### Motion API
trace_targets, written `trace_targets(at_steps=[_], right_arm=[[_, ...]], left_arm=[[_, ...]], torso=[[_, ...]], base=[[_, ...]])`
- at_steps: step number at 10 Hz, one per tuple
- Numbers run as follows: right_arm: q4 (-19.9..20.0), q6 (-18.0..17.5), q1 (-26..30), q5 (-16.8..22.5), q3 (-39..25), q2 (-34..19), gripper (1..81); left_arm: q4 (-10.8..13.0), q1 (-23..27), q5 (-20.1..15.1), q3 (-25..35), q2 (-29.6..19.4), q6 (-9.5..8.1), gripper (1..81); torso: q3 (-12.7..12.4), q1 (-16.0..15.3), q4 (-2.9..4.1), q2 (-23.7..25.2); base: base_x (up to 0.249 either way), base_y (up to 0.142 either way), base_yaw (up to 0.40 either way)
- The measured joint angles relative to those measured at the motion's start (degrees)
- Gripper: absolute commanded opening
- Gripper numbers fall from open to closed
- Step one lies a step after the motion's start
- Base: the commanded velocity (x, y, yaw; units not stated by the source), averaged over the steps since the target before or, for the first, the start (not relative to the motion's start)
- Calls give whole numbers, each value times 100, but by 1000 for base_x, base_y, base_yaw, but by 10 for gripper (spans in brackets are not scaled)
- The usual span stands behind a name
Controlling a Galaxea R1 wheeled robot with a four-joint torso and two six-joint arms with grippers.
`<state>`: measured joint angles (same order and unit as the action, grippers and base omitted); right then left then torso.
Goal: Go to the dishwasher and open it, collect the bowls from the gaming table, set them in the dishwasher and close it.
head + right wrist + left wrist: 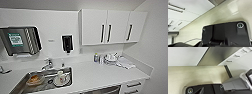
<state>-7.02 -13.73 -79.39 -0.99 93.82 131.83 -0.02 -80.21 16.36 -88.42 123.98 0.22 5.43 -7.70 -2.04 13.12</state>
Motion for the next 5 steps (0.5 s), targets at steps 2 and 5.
trace_targets(at_steps=[2, 5], right_arm=[[11, -99, 297, 0, -372, -361, 811], [91, -228, 758, 6, -752, -540, 811]], left_arm=[[0, 235, 4, 641, -534, 2, 811], [0, 844, -2, 1414, -1056, 2, 811]], torso=[[236, -193, 0, 302], [780, -564, 0, 879]], base=[[0, 0, 0], [0, 0, 0]])
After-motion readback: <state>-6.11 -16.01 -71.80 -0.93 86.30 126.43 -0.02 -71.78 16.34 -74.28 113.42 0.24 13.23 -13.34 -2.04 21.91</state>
